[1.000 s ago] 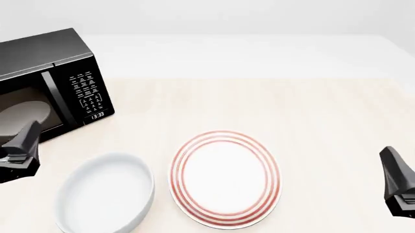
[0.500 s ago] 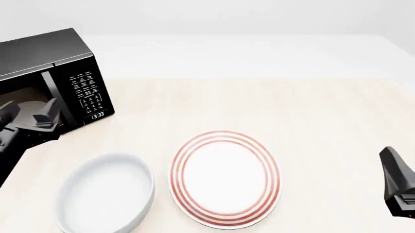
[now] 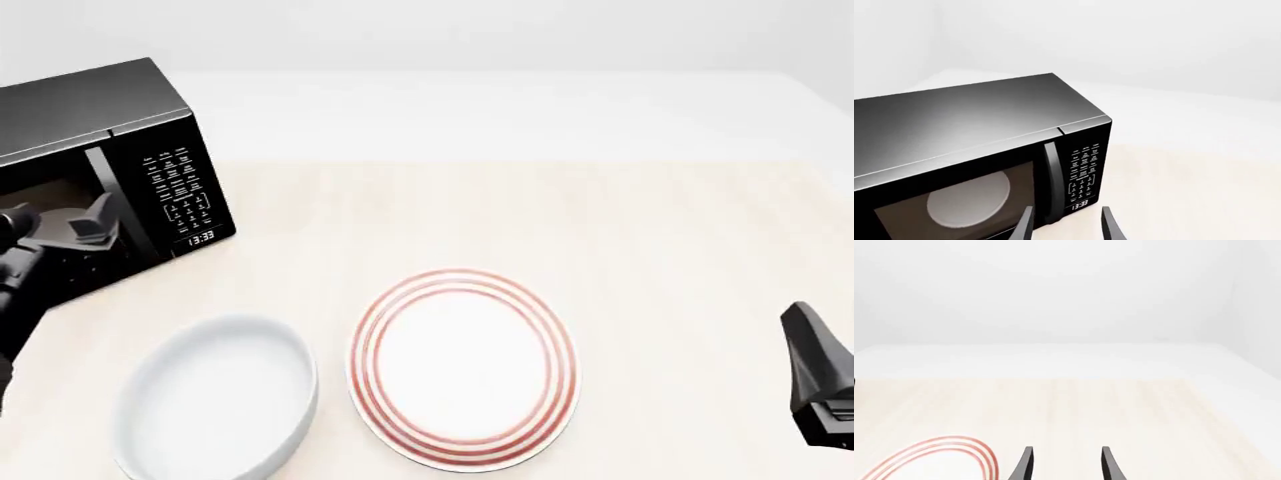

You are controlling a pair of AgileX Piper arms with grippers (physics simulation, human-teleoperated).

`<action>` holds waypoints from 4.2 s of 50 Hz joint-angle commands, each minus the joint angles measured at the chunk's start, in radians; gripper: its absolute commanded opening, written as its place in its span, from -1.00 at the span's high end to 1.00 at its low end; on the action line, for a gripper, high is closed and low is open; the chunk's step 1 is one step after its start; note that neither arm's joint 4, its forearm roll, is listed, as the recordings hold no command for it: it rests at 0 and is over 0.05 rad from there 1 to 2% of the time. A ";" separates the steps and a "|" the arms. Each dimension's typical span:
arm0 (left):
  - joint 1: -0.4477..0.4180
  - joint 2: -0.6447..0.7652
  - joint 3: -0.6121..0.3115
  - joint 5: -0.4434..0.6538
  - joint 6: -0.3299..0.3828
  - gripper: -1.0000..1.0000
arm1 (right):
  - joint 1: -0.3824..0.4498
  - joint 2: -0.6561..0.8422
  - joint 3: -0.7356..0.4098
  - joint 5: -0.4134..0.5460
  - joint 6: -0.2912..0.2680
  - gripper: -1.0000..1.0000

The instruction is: Open the microwave.

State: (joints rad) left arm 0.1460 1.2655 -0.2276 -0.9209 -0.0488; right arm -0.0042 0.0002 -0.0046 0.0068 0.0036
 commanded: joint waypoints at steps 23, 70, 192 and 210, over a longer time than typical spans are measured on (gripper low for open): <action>0.037 0.266 -0.102 -0.110 -0.028 -1.00 | 0.000 0.000 0.000 0.000 0.000 -1.00; 0.013 0.503 -0.247 -0.132 -0.062 -1.00 | 0.000 0.000 0.000 0.000 0.000 -1.00; -0.094 0.454 -0.181 -0.175 -0.085 1.00 | 0.000 0.000 0.000 0.000 0.000 -1.00; -0.104 0.435 -0.145 -0.203 -0.081 1.00 | 0.000 0.000 0.000 0.000 0.000 -1.00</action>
State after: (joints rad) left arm 0.1041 1.7414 -0.3637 -1.0924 -0.1131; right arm -0.0043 0.0002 -0.0046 0.0068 0.0035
